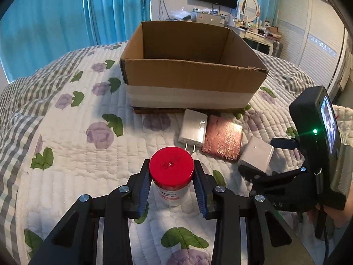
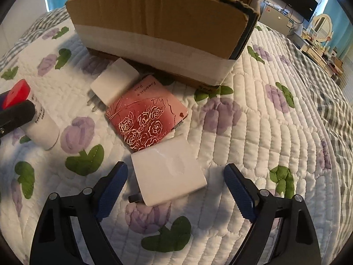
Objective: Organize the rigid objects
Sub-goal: 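Grasp the red-capped white bottle with the left gripper while the right gripper grasps a white square charger, then carry the bottle and square charger into the box and open both grippers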
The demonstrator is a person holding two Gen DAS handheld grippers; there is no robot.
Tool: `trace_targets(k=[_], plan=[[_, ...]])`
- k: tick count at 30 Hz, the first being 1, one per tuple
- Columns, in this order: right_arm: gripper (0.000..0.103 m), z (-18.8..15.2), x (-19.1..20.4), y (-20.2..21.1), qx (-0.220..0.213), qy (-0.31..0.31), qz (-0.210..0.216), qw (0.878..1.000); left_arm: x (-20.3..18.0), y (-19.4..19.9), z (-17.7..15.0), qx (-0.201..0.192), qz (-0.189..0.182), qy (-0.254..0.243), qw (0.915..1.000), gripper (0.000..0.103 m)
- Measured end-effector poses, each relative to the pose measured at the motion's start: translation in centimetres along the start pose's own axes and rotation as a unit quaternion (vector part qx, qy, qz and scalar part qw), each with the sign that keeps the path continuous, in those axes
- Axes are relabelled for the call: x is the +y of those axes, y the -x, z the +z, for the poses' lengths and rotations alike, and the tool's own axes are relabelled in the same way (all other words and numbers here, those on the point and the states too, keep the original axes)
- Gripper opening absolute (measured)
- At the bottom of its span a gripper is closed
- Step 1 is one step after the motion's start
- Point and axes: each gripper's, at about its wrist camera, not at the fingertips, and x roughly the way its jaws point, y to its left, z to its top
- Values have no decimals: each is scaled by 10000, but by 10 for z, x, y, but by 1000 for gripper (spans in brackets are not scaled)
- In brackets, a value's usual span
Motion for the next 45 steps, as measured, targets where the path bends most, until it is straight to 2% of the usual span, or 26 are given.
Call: trace_targets(k=[1, 3, 7, 9, 12, 17, 20, 24, 28, 30, 34, 38, 41, 45], plan=[[72, -1, 0, -1, 22, 4, -2, 10000, -1, 0, 0, 19, 4, -10, 10000, 37], [60, -1, 1, 0, 35, 18, 74, 10000, -3, 1, -2, 40, 10, -10, 10000, 37], [58, -4, 6, 11, -62, 88, 23, 9999, -4, 6, -4, 77, 4, -13, 10000, 37], [58, -6, 6, 24, -192, 49, 160, 9997, -6, 11, -4, 47, 42, -39, 10000, 37], [58, -6, 6, 44, -378, 11, 140, 9992, -7, 24, 0, -30, -30, -35, 10000, 37], [58, -2, 1, 87, -722, -60, 172, 9972, -11, 58, 16, -383, 15, -171, 9991, 37], [58, 14, -2, 118, -966, -56, 120, 9952, -13, 76, 31, -677, 64, -334, 9971, 37], [58, 43, -6, 160, -1359, 10, 19, 9907, -11, 98, 66, -984, 74, -396, 9943, 37], [58, 71, -12, 196, -1764, 48, -22, 9843, -9, 113, 105, -1346, 264, -467, 9894, 37], [58, 88, -15, 208, -1924, 83, -4, 9813, -5, 115, 127, -1472, 198, -394, 9881, 37], [58, 122, -20, 218, -2132, 135, -53, 9769, 3, 107, 167, -1542, 148, -326, 9874, 37], [58, 156, -28, 215, -2294, 121, -131, 9732, 2, 82, 195, -1542, 347, -426, 9865, 37], [58, 175, -37, 201, -2336, -22, -138, 9722, 3, 54, 207, -1473, 399, -467, 9872, 37], [58, 194, -47, 165, -2179, -159, -104, 9758, 3, 6, 213, -1166, 359, -461, 9915, 37]])
